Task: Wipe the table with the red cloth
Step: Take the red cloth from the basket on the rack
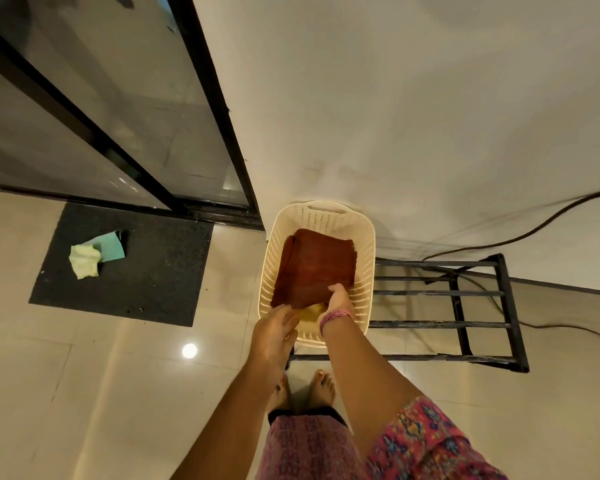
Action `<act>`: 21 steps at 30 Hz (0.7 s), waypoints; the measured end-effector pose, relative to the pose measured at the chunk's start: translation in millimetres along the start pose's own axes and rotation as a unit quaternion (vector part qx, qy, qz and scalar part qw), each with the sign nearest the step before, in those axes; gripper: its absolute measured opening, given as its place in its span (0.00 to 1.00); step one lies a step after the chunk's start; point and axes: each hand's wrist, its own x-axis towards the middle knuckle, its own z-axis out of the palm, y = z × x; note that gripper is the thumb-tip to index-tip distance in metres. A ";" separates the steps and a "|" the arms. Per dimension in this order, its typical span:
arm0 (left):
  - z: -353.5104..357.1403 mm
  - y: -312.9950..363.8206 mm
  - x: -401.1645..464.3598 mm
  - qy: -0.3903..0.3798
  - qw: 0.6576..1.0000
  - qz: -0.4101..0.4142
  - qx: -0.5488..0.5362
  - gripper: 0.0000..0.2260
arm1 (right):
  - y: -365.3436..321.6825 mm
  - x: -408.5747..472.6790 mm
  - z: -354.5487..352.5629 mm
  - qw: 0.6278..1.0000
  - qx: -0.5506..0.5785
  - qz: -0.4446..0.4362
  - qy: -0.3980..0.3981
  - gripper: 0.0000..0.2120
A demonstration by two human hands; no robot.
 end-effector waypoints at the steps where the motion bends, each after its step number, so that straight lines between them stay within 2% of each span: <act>1: -0.2 -1.1 -8.3 0.001 1.000 -0.004 -0.001 0.12 | -3.5 -11.9 -3.3 0.999 0.001 -0.014 -0.030 0.09; 5: -4.6 -0.7 -37.3 0.000 0.996 -0.042 -0.083 0.13 | -24.2 -71.0 -12.3 0.982 0.084 -0.067 -0.155 0.02; 9: -0.1 3.0 -63.6 -0.022 0.988 -0.075 -0.135 0.15 | -44.9 -150.6 -38.9 0.948 0.154 -0.053 -0.275 0.05; 13: 13.7 3.3 -100.5 -0.121 0.970 -0.099 -0.185 0.22 | -58.4 -225.4 -86.9 0.900 0.184 -0.044 -0.393 0.11; 17: 6.2 13.1 -130.1 -0.252 0.937 -0.036 -0.239 0.34 | -52.4 -263.2 -133.6 0.873 0.187 -0.067 -0.445 0.16; 19: -0.6 26.9 -139.5 -0.271 0.937 0.005 -0.220 0.39 | -45.0 -268.8 -152.1 0.865 0.187 -0.078 -0.458 0.16; 21: -3.6 44.3 -151.9 -0.309 0.938 0.013 -0.155 0.41 | -36.5 -268.2 -168.2 0.868 0.184 -0.088 -0.452 0.17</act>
